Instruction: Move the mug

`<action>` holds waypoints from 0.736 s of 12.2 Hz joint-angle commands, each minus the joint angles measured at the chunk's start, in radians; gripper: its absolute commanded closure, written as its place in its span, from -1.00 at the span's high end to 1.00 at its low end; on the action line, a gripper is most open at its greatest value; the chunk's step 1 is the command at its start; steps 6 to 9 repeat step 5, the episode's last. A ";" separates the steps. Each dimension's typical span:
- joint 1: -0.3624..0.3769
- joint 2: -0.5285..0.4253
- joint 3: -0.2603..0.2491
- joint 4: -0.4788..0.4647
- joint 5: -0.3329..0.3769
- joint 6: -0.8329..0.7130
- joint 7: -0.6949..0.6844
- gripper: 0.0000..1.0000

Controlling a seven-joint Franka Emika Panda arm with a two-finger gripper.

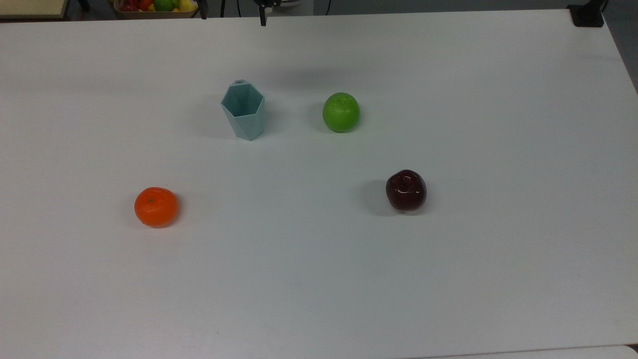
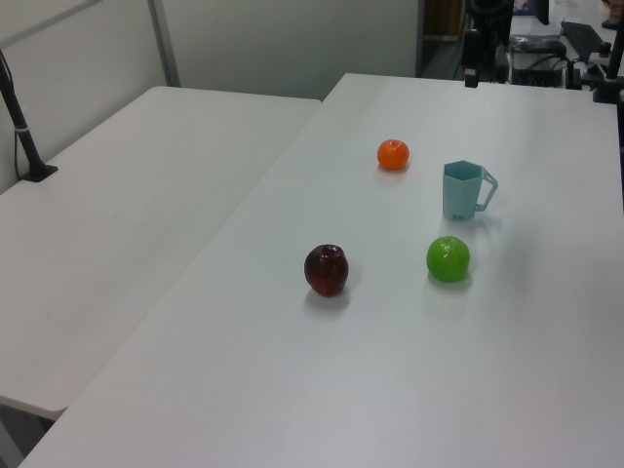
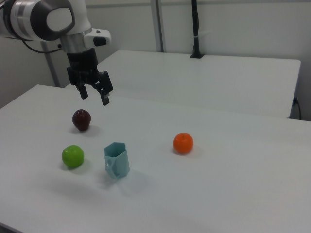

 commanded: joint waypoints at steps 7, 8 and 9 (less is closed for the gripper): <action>-0.028 0.010 0.008 0.024 0.053 -0.025 -0.009 1.00; -0.028 0.010 0.008 0.024 0.053 -0.025 -0.009 1.00; -0.028 0.010 0.008 0.024 0.053 -0.025 -0.009 1.00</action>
